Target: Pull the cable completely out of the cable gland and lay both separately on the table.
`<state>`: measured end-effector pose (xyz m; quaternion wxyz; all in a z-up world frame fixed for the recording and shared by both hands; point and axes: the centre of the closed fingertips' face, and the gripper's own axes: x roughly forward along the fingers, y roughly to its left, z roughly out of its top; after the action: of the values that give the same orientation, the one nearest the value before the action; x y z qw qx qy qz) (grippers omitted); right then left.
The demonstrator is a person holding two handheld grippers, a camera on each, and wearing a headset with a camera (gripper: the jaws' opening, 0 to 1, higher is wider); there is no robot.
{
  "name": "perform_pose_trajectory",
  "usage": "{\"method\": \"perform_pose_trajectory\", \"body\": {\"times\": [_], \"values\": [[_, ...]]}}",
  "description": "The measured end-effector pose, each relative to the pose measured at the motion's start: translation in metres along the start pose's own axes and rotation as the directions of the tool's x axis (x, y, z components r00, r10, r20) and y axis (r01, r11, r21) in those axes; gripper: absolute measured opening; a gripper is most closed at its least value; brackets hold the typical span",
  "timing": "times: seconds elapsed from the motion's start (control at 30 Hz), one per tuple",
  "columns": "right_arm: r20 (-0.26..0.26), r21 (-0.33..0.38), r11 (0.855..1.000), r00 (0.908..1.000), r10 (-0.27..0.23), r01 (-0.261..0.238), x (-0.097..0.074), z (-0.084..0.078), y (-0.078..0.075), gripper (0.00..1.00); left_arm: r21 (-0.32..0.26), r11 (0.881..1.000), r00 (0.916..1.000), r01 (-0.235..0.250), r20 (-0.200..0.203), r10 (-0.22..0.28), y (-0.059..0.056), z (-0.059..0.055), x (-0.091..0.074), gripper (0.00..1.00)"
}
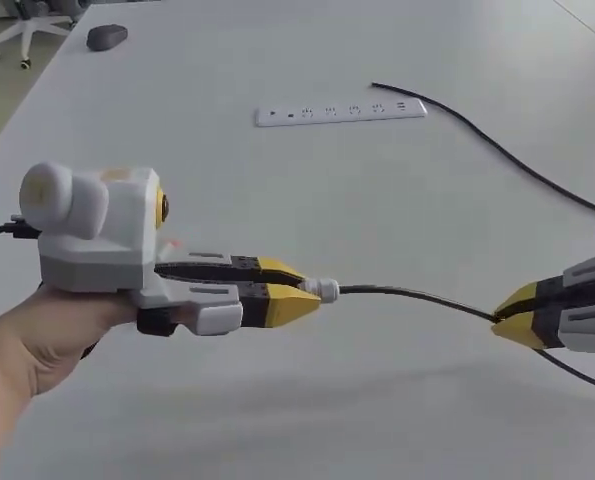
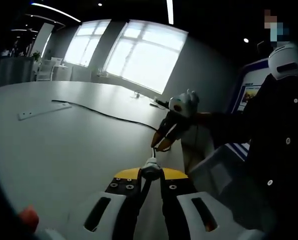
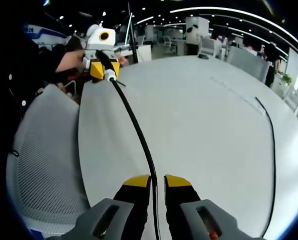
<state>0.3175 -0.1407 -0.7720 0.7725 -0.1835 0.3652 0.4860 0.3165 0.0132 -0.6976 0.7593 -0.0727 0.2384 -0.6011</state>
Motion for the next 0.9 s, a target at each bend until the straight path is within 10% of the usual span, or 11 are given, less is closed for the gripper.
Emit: {"method": "perform_pose_trajectory", "body": {"times": [0.43,0.73,0.9], "values": [[0.11,-0.137,0.988,0.9905,0.083,-0.067,-0.001,0.056,0.035,0.11,0.001,1.0,0.9999,0.012,-0.002,-0.012,-0.003,0.001,0.002,0.15],[0.242,-0.28,0.954,0.9545,0.175,-0.104,0.003,0.127,0.07,0.1,0.013,1.0,0.9997,0.022,-0.011,-0.022,-0.005,0.001,0.003,0.15],[0.237,-0.313,0.94,0.9471,0.216,-0.137,0.014,0.139,0.081,0.08,0.012,1.0,0.9996,0.025,-0.011,-0.025,-0.006,0.001,0.003,0.15]]}}
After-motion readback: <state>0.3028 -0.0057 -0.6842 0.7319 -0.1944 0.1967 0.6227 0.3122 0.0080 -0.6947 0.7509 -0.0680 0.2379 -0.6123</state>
